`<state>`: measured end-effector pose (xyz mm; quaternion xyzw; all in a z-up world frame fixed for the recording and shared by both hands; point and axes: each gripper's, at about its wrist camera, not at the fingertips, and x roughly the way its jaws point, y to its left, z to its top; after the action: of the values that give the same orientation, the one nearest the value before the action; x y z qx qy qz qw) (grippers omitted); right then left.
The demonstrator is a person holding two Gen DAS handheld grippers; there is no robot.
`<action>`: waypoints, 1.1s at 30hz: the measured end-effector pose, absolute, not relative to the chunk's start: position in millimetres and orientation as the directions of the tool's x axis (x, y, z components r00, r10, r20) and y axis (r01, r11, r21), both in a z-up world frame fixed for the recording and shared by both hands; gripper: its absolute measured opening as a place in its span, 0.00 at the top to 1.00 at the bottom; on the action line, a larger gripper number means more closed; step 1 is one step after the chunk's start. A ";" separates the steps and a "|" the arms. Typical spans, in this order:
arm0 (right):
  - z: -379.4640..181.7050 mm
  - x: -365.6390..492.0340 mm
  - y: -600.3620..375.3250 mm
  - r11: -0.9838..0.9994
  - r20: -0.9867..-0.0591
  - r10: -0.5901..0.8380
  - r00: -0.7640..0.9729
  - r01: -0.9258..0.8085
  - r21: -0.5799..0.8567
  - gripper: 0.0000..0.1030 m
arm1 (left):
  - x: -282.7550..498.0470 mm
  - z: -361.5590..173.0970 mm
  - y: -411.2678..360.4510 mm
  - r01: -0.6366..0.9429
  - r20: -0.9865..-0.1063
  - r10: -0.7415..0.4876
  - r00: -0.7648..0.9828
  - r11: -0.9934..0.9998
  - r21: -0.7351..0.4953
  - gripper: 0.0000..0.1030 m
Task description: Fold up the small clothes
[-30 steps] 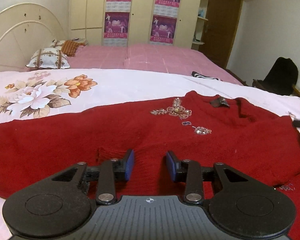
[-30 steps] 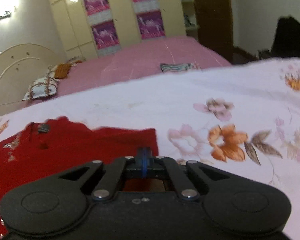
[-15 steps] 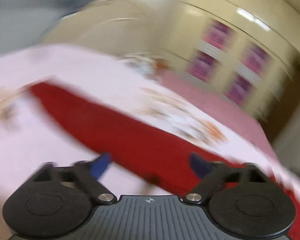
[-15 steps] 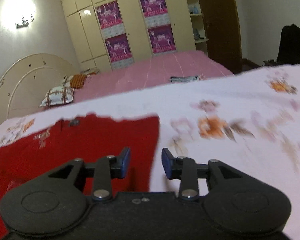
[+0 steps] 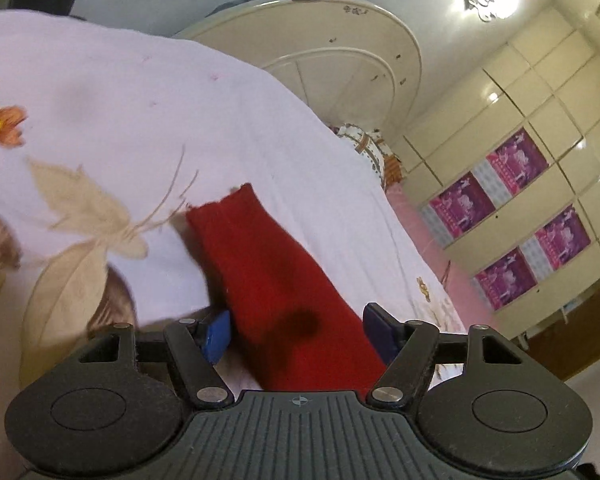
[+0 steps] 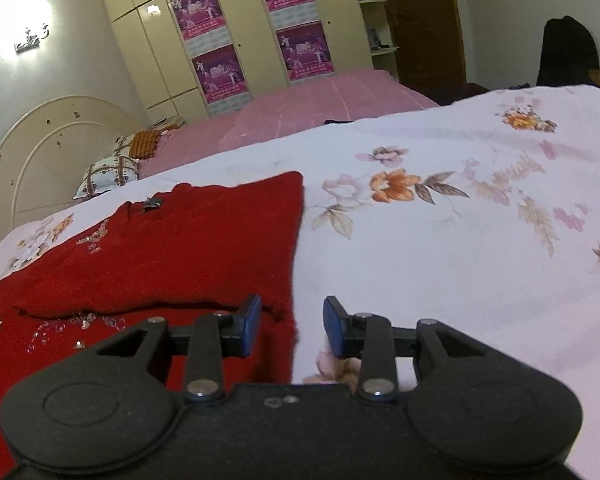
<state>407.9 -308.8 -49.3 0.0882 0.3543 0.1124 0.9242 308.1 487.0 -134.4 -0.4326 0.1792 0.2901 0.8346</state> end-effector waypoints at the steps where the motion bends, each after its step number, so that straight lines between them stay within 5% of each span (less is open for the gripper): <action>1: -48.6 410.0 -307.4 0.958 -0.632 0.272 0.725 -0.146 0.245 0.67 | 313.1 -131.4 487.9 -0.650 -0.559 0.337 0.757 0.470 -0.597 0.44; 3: -48.1 413.4 -305.8 0.957 -0.629 0.275 0.727 -0.145 0.252 0.67 | 328.6 -119.2 481.9 -0.728 -0.619 0.404 0.673 0.509 -0.459 0.96; 6: -51.8 420.2 -302.0 0.953 -0.625 0.287 0.726 -0.146 0.267 0.67 | 355.6 -84.7 427.0 -0.517 -0.474 0.293 0.830 0.722 -0.459 0.96; 10: -56.0 426.1 -294.4 0.946 -0.615 0.300 0.729 -0.145 0.290 0.67 | 403.1 -55.5 300.8 -0.231 -0.426 0.029 0.904 0.873 -0.429 0.96; 16: -53.2 424.6 -278.1 0.937 -0.602 0.313 0.734 -0.138 0.320 0.67 | 459.7 -57.1 84.1 0.060 -0.503 -0.232 0.833 0.941 -0.334 0.96; 22: -39.0 418.1 -283.4 0.914 -0.569 0.341 0.748 -0.124 0.386 0.58 | 476.5 -82.0 -19.1 0.228 -0.609 -0.279 0.743 0.960 -0.163 0.96; 23: -38.9 419.2 -287.4 0.898 -0.563 0.358 0.745 -0.110 0.426 0.54 | 473.3 -77.8 -23.7 0.236 -0.613 -0.264 0.745 0.963 -0.129 0.88; 25: -39.8 421.6 -290.4 0.862 -0.549 0.398 0.735 -0.095 0.498 0.36 | 458.4 -65.2 -19.0 0.272 -0.602 -0.293 0.743 0.954 -0.130 0.31; 27: -39.9 423.4 -286.4 0.825 -0.521 0.447 0.727 -0.109 0.555 0.36 | 429.8 -50.5 3.5 0.245 -0.543 -0.263 0.797 0.964 -0.108 0.29; 33: -60.6 448.3 -252.7 0.723 -0.517 0.584 0.626 -0.112 0.681 0.49 | 372.4 -43.5 119.6 -0.020 -0.557 -0.012 0.830 0.998 -0.052 0.29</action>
<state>448.3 -252.7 -60.6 0.3101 0.3805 0.2055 0.8467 372.4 119.6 -43.5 -0.0278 0.2912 0.0021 0.9563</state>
